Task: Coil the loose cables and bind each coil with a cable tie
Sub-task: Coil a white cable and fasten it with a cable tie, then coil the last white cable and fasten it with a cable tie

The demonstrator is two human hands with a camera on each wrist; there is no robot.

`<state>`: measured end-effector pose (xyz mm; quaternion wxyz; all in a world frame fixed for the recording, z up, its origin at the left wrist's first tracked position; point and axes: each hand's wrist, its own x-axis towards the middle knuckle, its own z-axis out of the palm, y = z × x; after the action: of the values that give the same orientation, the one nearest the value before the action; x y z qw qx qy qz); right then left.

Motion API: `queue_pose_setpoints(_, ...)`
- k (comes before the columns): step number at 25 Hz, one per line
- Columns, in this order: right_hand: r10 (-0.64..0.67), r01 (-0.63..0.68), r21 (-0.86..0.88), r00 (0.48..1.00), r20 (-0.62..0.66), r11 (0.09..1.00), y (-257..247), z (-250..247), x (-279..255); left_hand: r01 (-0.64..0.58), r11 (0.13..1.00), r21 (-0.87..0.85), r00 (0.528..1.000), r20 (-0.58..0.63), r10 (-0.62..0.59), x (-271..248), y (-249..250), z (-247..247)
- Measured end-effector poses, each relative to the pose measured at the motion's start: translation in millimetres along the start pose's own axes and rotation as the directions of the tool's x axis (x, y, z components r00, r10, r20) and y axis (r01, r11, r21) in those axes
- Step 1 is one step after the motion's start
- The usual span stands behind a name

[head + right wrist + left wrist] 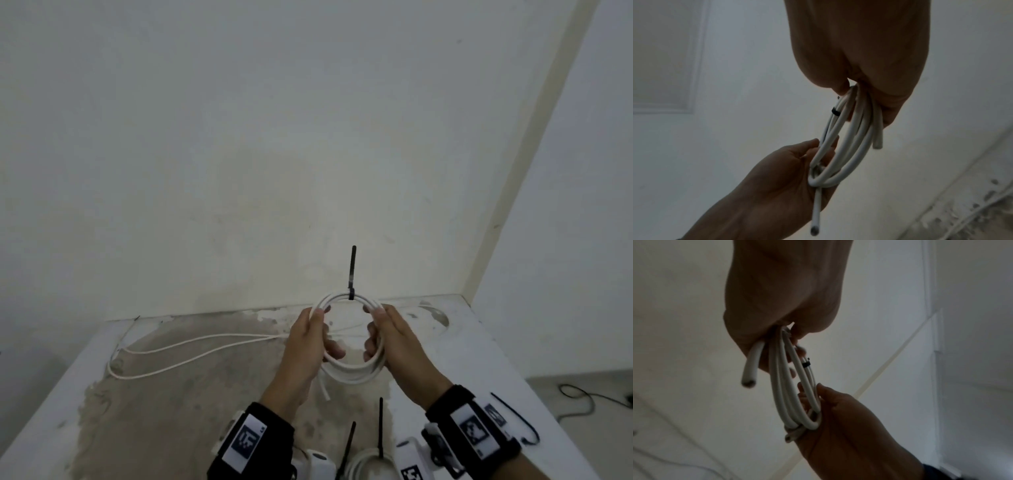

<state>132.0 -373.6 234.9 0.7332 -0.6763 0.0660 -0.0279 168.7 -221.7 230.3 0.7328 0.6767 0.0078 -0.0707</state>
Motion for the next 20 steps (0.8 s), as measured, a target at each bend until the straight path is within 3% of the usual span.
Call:
queue_pose_setpoints(3,0.152,-0.112,-0.183,0.963,0.224,0.977,20.5,10.0,-10.9,0.056,0.998,0.042,0.990,-0.133,-0.050,3.8,-28.1,-31.9)
queue_pose_setpoints(5,0.243,-0.129,-0.353,0.922,0.302,0.927,33.6,15.2,-14.5,0.113,0.992,0.054,0.972,-0.214,-0.099,0.1,-50.3,-71.4)
queue_pose_setpoints(7,0.320,-0.166,-0.450,0.901,0.292,0.878,49.5,15.9,-18.4,0.185,0.980,0.067,0.935,-0.318,-0.155,-12.3,-76.4,-123.2)
queue_pose_setpoints(11,0.469,-0.292,-0.534,0.853,0.229,0.793,90.4,5.8,-32.0,0.360,0.930,0.071,0.763,-0.596,-0.250,-53.7,-138.8,-238.9)
queue_pose_setpoints(14,0.584,-0.422,-0.557,0.799,0.144,0.715,113.5,3.1,-42.0,0.460,0.877,0.141,0.701,-0.664,-0.261,-70.2,-195.9,-292.5)
queue_pose_setpoints(17,0.650,-0.517,-0.546,0.757,0.068,0.659,129.5,5.2,-44.9,0.524,0.823,0.219,0.718,-0.633,-0.288,-72.5,-238.0,-310.9)
queue_pose_setpoints(20,0.696,-0.588,-0.530,0.718,0.004,0.611,143.4,10.5,-43.3,0.510,0.752,0.418,0.784,-0.586,-0.206,-69.7,-254.9,-312.6)
